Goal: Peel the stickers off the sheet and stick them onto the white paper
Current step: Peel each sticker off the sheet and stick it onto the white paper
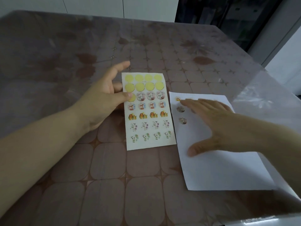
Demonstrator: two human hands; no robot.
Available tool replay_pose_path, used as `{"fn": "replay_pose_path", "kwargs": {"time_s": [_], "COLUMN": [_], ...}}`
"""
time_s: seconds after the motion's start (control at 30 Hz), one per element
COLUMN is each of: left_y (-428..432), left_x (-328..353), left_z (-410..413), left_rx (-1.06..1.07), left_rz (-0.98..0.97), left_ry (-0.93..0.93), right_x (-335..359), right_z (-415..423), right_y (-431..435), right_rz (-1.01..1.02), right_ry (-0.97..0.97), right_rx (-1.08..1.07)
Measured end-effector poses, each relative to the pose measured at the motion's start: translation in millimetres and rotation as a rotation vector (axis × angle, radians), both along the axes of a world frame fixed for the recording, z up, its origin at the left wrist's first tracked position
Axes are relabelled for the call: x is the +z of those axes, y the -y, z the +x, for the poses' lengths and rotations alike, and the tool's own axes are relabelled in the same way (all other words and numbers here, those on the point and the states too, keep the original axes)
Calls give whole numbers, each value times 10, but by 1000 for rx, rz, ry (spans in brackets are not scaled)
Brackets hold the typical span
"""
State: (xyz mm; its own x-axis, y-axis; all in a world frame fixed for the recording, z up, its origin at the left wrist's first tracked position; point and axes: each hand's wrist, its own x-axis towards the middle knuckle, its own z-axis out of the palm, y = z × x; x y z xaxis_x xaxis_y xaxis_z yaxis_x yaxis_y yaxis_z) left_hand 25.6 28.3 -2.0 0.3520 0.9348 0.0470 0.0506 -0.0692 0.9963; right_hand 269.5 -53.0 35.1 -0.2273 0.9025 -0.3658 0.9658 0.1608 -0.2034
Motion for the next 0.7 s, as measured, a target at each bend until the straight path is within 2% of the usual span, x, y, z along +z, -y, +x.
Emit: {"fn": "replay_pose_path", "kwargs": {"time_s": [0.1,0.23,0.4,0.53,0.7], "left_y": [24,69,72,106,115], "left_x": [20,43,65,76,61], "left_z": [8,39,48,73,78], "left_rx": [-32,-44,-13,-27,-38], "left_rz": [-3,3,-18,-90,-125], "left_ry": [-27,-74,-98,8,90], "right_x": [-4,84,55,-225,-415], "right_z": [-1,13,-213,-491,-585], "right_y": [-43,-139,-321,-515,-584], "right_rz": [-55,-2,391,691,860], "right_ry": [-63,-124,-301,-363,-508], "right_rx": [-34,-30,107,127,51]}}
